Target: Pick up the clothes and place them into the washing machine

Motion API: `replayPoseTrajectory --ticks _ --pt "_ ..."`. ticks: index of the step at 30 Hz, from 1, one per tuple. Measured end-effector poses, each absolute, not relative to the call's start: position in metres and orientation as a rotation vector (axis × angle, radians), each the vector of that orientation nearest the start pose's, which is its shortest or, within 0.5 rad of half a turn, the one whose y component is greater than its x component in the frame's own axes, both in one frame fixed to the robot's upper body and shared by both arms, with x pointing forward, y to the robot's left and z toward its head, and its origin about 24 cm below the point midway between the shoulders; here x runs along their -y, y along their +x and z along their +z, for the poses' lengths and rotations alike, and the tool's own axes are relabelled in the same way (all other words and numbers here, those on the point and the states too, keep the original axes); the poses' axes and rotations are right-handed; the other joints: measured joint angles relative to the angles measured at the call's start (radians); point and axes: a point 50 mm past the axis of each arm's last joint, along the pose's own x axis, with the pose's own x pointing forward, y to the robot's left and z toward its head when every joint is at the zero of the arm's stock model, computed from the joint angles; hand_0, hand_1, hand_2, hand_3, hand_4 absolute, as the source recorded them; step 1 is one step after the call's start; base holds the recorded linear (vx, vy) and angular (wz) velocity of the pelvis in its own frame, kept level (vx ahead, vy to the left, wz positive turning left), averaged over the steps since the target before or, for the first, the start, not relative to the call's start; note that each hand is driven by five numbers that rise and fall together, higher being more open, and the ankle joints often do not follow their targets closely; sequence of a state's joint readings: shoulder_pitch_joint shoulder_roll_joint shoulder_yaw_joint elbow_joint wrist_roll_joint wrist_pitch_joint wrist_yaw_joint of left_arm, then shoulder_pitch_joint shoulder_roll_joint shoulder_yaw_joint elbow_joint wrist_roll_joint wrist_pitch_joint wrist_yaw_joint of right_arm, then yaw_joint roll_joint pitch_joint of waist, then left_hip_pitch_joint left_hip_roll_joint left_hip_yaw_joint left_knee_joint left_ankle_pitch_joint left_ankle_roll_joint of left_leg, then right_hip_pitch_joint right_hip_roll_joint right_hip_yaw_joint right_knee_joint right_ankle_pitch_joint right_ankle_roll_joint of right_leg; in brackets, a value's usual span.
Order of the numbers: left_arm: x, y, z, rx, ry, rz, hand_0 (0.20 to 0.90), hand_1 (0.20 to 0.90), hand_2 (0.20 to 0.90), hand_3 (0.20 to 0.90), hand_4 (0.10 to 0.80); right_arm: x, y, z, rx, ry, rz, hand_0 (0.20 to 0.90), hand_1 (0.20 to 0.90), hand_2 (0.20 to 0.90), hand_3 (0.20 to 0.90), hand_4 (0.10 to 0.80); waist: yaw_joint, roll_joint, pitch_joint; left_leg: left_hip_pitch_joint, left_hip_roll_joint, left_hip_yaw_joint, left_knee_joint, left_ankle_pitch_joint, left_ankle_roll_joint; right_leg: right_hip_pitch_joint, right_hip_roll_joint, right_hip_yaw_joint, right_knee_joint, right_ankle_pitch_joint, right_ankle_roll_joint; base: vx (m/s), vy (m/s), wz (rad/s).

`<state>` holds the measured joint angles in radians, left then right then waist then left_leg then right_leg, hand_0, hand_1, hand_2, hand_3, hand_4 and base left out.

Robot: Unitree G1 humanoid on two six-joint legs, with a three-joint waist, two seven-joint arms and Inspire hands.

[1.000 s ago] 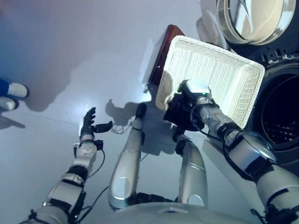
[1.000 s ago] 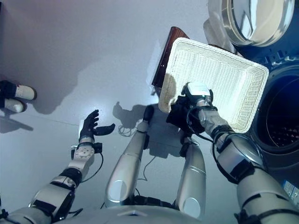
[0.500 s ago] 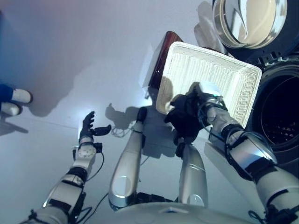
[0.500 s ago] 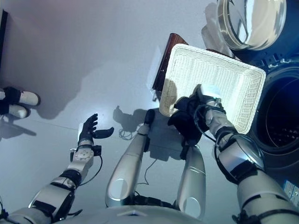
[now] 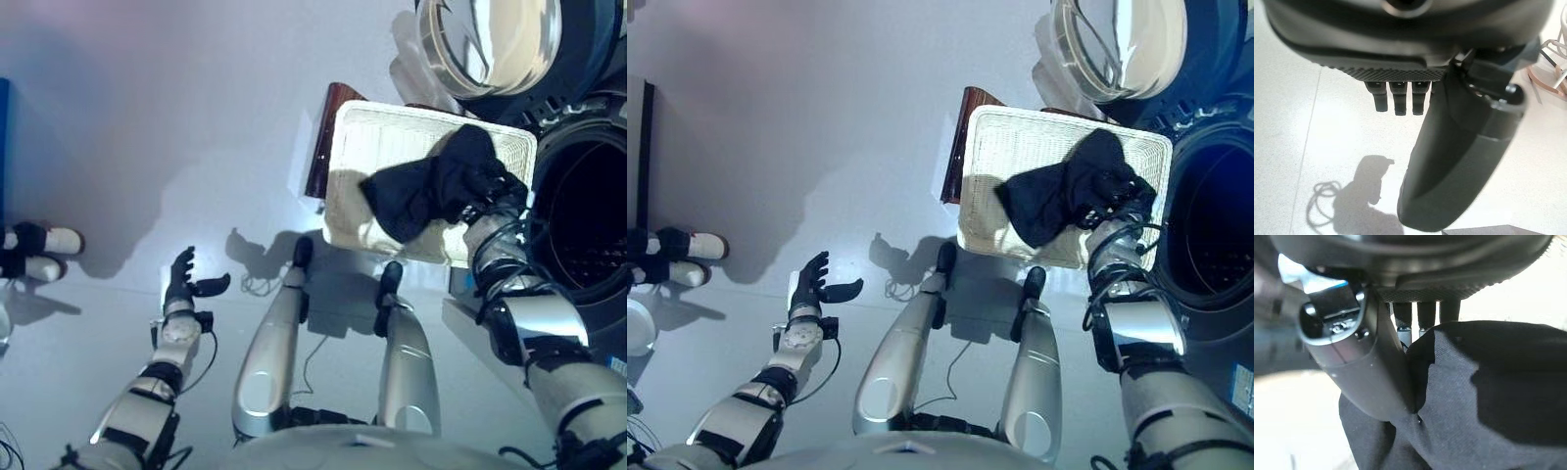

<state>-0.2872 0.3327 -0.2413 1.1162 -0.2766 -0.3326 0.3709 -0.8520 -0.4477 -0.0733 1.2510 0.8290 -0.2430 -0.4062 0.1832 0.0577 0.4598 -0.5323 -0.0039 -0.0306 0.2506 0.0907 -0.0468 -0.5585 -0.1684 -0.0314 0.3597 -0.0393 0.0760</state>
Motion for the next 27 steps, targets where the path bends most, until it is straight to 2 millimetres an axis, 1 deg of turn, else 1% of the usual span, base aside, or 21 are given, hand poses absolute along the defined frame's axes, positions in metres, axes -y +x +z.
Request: replayPoseTrajectory --ticks 2,5,7,10,13,15,17,21,24,25,27 --pt "-0.246 0.234 -0.079 -0.487 0.29 0.393 0.9 0.9 0.9 0.9 0.8 0.304 0.353 0.076 -0.051 0.654 -0.885 0.3 0.3 0.3 0.3 0.4 -0.006 0.019 -0.013 0.005 -0.001 0.002 -0.005 -0.002 0.003 0.008 0.0 0.001 -0.013 0.004 0.002 0.04 0.032 -0.02" --pt "-0.24 0.224 -0.088 -0.521 0.285 0.377 0.9 0.9 0.9 0.9 0.8 0.293 0.353 0.069 -0.002 0.863 -0.919 0.3 0.3 0.3 0.3 0.4 -0.023 0.03 -0.02 0.016 -0.003 0.012 -0.016 -0.001 0.004 0.009 -0.001 0.014 -0.013 0.004 0.002 0.007 0.034 -0.1" --pt "-0.23 0.22 -0.093 -0.535 0.269 0.354 0.9 0.9 0.9 0.9 0.8 0.288 0.35 0.064 0.034 0.975 -0.952 0.3 0.3 0.3 0.3 0.4 -0.027 0.048 -0.031 0.018 -0.005 0.016 -0.02 -0.002 0.006 0.007 -0.002 0.019 -0.015 0.005 0.002 0.006 0.046 -0.07" --pt "-0.211 0.217 -0.099 -0.541 0.243 0.303 0.9 0.9 0.9 0.9 0.8 0.285 0.345 0.059 0.087 1.07 -1.01 0.3 0.3 0.3 0.3 0.4 -0.028 0.084 -0.053 0.019 -0.011 0.016 -0.03 0.0 0.01 0.006 -0.008 0.019 -0.018 0.005 0.004 0.013 0.043 0.02" --pt "-0.197 0.212 -0.104 -0.549 0.221 0.265 0.9 0.9 0.9 0.9 0.8 0.289 0.34 0.059 0.13 1.129 -1.084 0.3 0.3 0.3 0.3 0.4 -0.025 0.122 -0.07 0.022 -0.018 0.019 -0.036 0.002 0.015 0.006 -0.015 0.022 -0.019 0.004 0.004 0.011 0.041 0.02" --pt "-0.196 0.209 -0.105 -0.554 0.221 0.259 0.9 0.9 0.9 0.9 0.8 0.293 0.337 0.062 0.158 1.151 -1.127 0.3 0.3 0.3 0.3 0.4 -0.024 0.141 -0.073 0.03 -0.023 0.021 -0.049 0.008 0.019 0.005 -0.02 0.025 -0.018 0.002 0.006 -0.007 0.06 0.02" --pt "-0.194 0.204 -0.108 -0.565 0.218 0.253 0.9 0.9 0.9 0.9 0.8 0.299 0.335 0.068 0.191 1.154 -1.172 0.3 0.3 0.3 0.3 0.4 -0.027 0.163 -0.073 0.04 -0.034 0.024 -0.058 0.012 0.023 0.006 -0.032 0.029 -0.01 -0.004 0.016 0.011 0.06 0.02" --pt "-0.19 0.198 -0.111 -0.572 0.218 0.237 0.9 0.9 0.9 0.9 0.8 0.308 0.332 0.08 0.258 1.172 -1.216 0.3 0.3 0.3 0.3 0.4 -0.024 0.205 -0.076 0.047 -0.041 0.029 -0.07 0.015 0.028 0.004 -0.037 0.043 -0.009 -0.001 0.025 0.019 0.038 -0.03" --pt "-0.186 0.196 -0.113 -0.573 0.216 0.222 0.9 0.9 0.9 0.9 0.8 0.321 0.327 0.086 0.29 1.178 -1.26 0.3 0.3 0.3 0.3 0.4 -0.021 0.232 -0.09 0.051 -0.049 0.028 -0.077 0.017 0.031 0.002 -0.046 0.044 -0.006 -0.006 0.033 0.031 0.049 0.04" --pt "-0.184 0.195 -0.113 -0.573 0.21 0.215 0.9 0.9 0.9 0.9 0.8 0.327 0.325 0.09 0.304 1.182 -1.281 0.3 0.3 0.3 0.3 0.4 -0.02 0.241 -0.095 0.055 -0.054 0.029 -0.086 0.022 0.034 0.0 -0.049 0.046 -0.006 -0.007 0.034 0.015 0.038 0.01" --pt "-0.181 0.193 -0.114 -0.577 0.199 0.205 0.9 0.9 0.9 0.9 0.8 0.345 0.319 0.104 0.356 1.175 -1.319 0.3 0.3 0.3 0.3 0.4 -0.017 0.262 -0.111 0.063 -0.064 0.031 -0.103 0.028 0.041 -0.001 -0.062 0.048 -0.005 -0.009 0.047 0.053 0.044 0.04"
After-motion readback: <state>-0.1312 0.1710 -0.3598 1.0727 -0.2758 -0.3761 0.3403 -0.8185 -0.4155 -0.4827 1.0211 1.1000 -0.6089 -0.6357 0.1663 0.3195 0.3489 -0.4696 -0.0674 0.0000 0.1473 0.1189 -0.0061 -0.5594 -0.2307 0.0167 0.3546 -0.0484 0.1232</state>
